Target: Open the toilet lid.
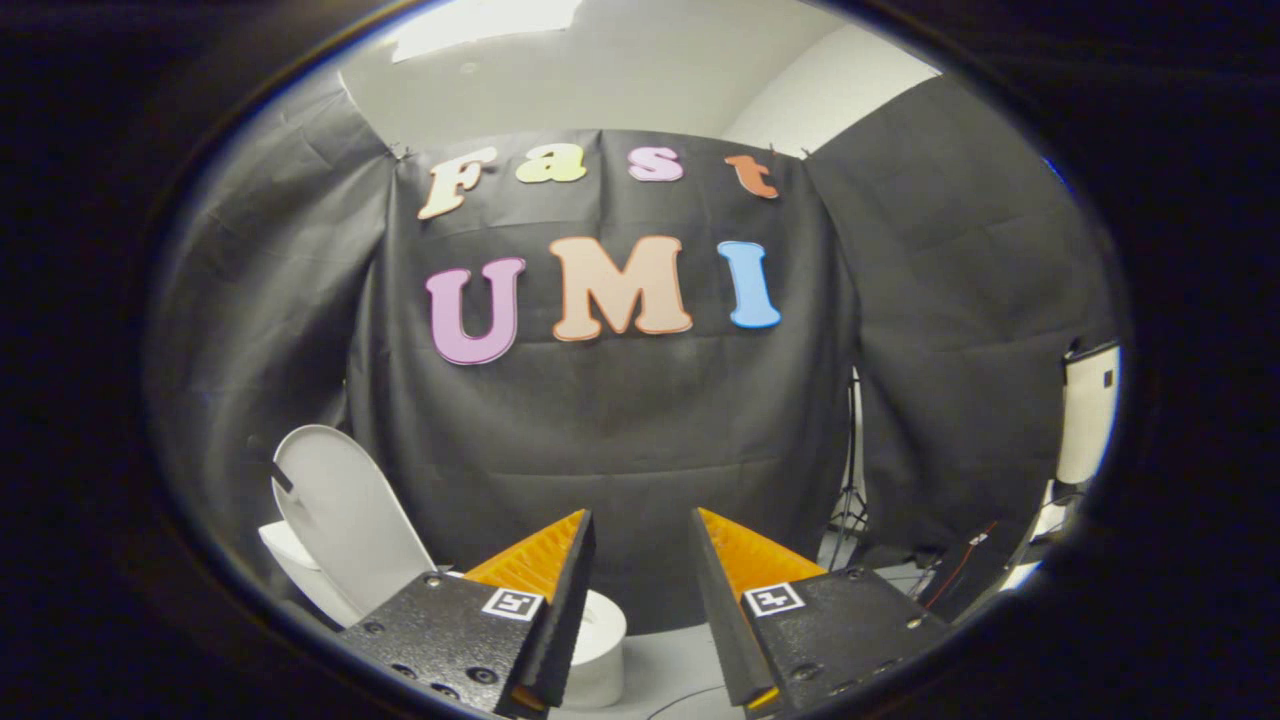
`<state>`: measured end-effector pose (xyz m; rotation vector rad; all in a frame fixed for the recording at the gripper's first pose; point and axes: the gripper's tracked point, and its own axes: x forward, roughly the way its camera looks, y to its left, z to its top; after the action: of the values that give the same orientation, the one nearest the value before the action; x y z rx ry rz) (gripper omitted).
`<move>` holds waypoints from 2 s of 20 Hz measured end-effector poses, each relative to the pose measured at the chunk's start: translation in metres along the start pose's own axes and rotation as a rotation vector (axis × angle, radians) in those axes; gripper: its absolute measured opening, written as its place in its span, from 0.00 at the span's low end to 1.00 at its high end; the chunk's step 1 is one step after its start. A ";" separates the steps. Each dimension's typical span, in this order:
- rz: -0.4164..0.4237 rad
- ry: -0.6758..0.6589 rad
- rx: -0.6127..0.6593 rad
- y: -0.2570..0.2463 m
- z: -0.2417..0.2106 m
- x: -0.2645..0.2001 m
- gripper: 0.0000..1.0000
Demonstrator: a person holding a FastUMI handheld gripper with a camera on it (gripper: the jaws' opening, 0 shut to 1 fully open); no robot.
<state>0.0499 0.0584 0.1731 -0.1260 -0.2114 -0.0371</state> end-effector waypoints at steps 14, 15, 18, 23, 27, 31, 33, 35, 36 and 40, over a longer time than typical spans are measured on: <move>0.016 0.212 0.027 -0.037 -0.092 -0.038 0.56; 0.012 0.222 0.041 -0.039 -0.099 -0.040 0.56; 0.004 0.240 0.073 -0.044 -0.114 -0.047 0.56; -0.003 0.271 0.103 -0.046 -0.128 -0.048 0.56; 0.019 0.299 0.103 -0.044 -0.137 -0.050 0.56; 0.018 0.327 0.129 -0.048 -0.150 -0.053 0.56; 0.013 0.336 0.139 -0.048 -0.154 -0.055 0.56; 0.009 0.345 0.150 -0.050 -0.160 -0.055 0.56; 0.008 0.349 0.154 -0.050 -0.161 -0.055 0.56; 0.021 0.355 0.156 -0.049 -0.162 -0.047 0.56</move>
<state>0.0346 -0.0099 0.0119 0.0350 0.1412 -0.0215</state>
